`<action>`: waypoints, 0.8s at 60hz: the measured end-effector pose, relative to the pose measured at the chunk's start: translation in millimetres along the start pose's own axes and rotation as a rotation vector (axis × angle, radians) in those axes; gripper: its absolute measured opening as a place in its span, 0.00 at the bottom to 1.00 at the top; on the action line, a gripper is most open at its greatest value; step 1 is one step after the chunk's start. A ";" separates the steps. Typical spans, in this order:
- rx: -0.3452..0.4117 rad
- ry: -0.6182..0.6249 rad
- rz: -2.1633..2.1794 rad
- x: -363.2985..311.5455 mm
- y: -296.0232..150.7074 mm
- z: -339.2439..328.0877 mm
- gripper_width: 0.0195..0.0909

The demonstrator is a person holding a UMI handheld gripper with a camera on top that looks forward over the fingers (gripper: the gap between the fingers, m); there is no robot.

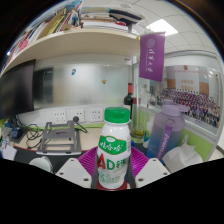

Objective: Pour water

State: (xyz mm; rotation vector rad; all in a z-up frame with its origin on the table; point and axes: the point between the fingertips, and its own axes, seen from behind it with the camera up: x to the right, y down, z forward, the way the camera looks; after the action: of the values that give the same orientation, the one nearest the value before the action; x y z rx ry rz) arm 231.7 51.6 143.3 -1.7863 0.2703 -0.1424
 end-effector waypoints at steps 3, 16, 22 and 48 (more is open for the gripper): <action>0.005 -0.014 0.001 -2.5 5.0 4.9 0.34; 0.018 -0.037 -0.075 -7.6 20.1 9.3 0.42; -0.029 -0.035 -0.081 -5.0 28.0 9.4 0.52; -0.395 -0.110 -0.110 -8.8 96.9 -85.2 0.91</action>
State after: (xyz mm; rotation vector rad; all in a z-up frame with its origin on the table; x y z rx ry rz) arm 192.4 -46.9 69.3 -2.1950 0.1261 -0.0709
